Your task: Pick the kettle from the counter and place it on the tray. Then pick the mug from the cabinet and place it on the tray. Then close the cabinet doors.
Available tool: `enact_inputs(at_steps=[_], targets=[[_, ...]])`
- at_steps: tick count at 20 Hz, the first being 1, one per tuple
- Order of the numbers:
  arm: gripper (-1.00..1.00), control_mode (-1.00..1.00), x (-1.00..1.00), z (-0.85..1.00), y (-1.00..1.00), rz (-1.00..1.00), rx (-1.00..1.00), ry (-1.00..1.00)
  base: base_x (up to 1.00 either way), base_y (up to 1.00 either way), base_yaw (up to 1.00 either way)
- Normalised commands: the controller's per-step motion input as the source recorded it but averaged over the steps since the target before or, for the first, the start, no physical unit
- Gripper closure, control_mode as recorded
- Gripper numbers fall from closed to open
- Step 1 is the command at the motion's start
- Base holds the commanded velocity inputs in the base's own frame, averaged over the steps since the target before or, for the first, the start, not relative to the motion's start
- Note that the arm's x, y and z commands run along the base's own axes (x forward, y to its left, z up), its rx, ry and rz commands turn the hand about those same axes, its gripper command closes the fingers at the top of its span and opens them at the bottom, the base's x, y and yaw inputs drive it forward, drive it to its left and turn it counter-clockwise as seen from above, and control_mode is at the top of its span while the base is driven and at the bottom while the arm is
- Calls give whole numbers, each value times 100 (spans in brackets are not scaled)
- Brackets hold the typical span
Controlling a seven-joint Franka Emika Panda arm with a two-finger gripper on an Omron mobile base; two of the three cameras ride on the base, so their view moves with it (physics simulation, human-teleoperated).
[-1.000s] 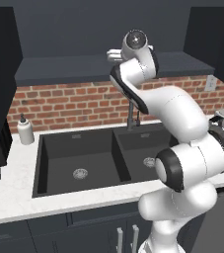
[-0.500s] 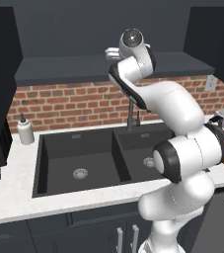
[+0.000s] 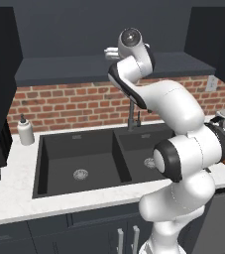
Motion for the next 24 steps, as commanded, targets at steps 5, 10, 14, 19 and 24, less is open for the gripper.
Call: enact_inputs(at_steps=[5, 10, 14, 19, 24], targets=[[-100, -100, 0, 0, 1, -3, 0, 0, 0, 0, 0], [-100, -100, 4, -5, 0, -1, 0, 0, 0, 0, 0], [100, -100, 11, -7, 0, -1, 0, 0, 0, 0, 0], [100, -100, 1, -5, 0, -1, 0, 0, 0, 0, 0], [100, -100, 0, -1, -1, 0, 0, 0, 0, 0, 0]])
